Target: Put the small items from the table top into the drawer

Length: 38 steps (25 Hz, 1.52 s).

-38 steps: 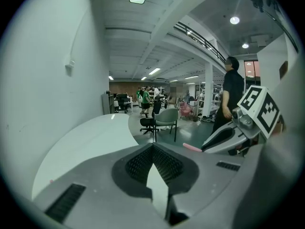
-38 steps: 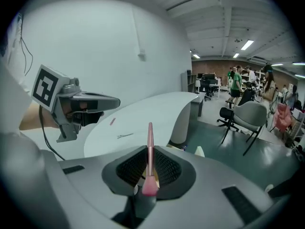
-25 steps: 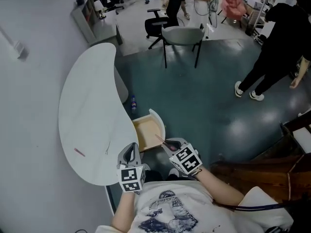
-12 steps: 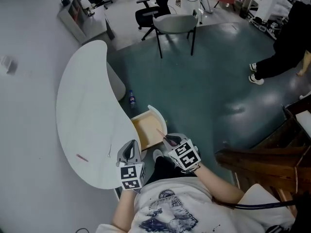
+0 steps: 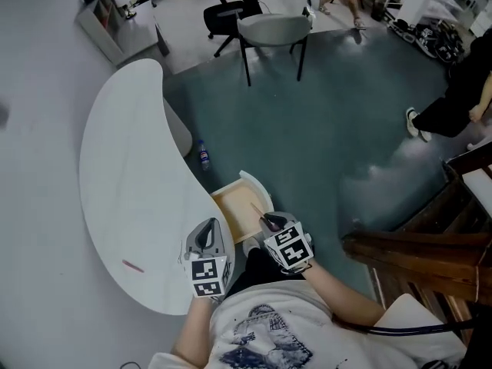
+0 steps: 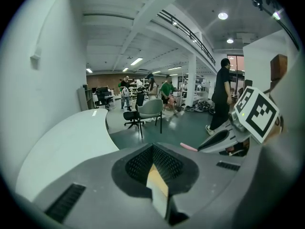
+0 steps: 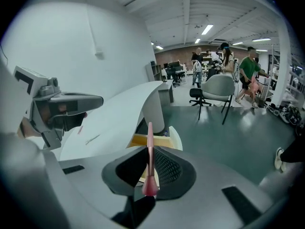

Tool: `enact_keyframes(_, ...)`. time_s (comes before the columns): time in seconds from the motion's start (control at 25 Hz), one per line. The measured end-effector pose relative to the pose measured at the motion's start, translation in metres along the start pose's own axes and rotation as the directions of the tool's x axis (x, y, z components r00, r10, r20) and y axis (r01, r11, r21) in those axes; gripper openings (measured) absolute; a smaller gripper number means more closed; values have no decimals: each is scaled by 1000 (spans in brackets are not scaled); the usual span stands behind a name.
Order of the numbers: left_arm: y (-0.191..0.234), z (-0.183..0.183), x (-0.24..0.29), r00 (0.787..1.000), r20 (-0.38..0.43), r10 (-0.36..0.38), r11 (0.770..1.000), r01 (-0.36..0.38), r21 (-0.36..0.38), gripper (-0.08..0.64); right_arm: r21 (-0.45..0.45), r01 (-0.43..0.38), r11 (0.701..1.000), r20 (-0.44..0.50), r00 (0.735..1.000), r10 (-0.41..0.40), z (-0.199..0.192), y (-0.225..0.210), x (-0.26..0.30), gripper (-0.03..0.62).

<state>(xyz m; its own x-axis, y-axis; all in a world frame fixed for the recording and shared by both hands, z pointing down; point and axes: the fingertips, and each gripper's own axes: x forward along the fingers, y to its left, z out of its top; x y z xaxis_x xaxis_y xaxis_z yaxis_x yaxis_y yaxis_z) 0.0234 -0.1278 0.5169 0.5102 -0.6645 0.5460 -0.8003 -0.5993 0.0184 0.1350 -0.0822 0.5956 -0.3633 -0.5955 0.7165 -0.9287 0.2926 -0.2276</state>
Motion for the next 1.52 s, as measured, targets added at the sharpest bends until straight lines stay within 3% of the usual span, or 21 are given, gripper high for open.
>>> enact_keyframes(0.64,68,-41,88,994,-50,-93,995,91,-50,25,56,110,992,-142,985,-101,-11,-10,126,61)
enact_keyframes(0.88,74,-58,109,993,-61,-98,994,95,-55,25,96,159,983,-204,969,-137,-33,-24,165,61)
enact_keyframes(1.2,75,-78,128,991,-99,-91,995,86,-51,25,141,176,974,-215,966,-143,-44,-35,205,61)
enact_keyframes(1.36,73,-83,134,990,-120,-72,997,70,-25,25,178,213,961,-253,953,-164,-57,-40,221,61)
enact_keyframes(1.52,71,-84,135,990,-128,-67,998,66,-9,25,189,280,941,-318,924,-211,-73,-50,230,61)
